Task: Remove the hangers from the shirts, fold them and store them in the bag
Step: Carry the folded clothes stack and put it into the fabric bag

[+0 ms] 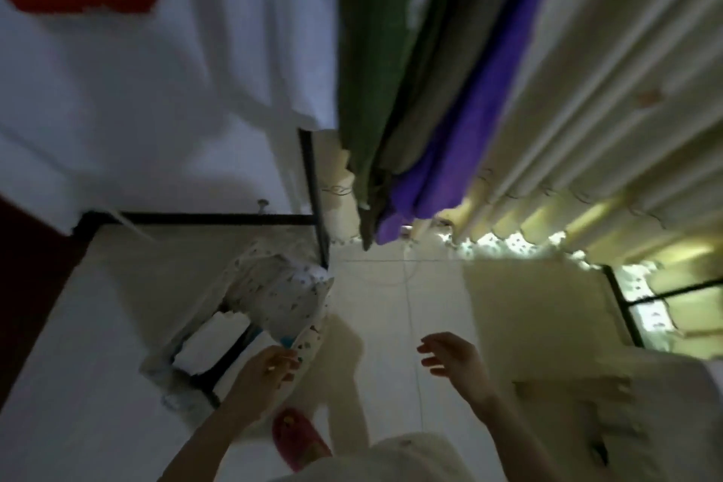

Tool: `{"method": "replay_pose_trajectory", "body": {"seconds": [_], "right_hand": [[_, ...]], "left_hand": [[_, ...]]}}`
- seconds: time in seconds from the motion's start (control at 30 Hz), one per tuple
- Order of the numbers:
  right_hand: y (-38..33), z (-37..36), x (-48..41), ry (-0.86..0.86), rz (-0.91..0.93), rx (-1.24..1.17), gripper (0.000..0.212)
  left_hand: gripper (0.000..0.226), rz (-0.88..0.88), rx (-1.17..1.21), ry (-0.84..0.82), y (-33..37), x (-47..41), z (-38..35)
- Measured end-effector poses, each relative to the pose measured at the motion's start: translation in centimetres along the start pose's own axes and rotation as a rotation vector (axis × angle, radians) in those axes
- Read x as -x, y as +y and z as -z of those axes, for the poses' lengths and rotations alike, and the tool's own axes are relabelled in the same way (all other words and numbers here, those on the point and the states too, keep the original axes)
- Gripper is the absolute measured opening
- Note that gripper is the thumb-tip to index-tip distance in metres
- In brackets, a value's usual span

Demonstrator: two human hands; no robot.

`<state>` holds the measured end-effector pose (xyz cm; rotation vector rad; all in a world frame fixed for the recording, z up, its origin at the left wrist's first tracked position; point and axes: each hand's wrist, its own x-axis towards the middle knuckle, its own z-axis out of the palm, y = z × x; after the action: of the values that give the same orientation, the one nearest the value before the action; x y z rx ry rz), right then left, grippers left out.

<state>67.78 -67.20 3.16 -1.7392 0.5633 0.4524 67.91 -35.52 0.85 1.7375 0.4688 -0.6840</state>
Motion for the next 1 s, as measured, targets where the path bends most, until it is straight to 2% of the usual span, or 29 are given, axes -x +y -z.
{"method": "replay_pose_trajectory", "body": {"seconds": [0.2, 0.33, 0.5, 0.6, 0.77, 0.9, 1.0], "right_hand": [[7.6, 14.6, 8.6, 0.353, 0.028, -0.195, 0.014], [14.3, 22.8, 15.6, 0.550, -0.028, -0.285, 0.017], [21.4, 30.9, 24.4, 0.822, -0.096, -0.494, 0.016], [24.6, 33.9, 28.6, 0.975, -0.131, -0.584, 0.013], [28.9, 35.9, 33.4, 1.188, -0.181, -0.725, 0.012], [32.2, 37.0, 36.0, 1.304, -0.259, -0.824, 0.012], [33.9, 38.2, 38.0, 1.458, -0.344, -0.865, 0.010]], "left_hand": [[0.015, -0.091, -0.120, -0.172, 6.7, 0.2, -11.9], [0.017, -0.231, -0.232, -0.255, 9.8, 1.1, -23.9], [0.019, -0.329, -0.362, -0.482, 11.6, 4.1, -39.9], [0.017, -0.356, -0.475, -0.632, 11.5, 6.8, -48.2], [0.021, -0.390, -0.803, -0.992, 9.9, 10.3, -59.0], [0.018, -0.404, -0.915, -1.139, 9.0, 11.4, -66.3], [0.015, -0.355, -0.940, -1.222, 8.9, 12.1, -72.5]]}}
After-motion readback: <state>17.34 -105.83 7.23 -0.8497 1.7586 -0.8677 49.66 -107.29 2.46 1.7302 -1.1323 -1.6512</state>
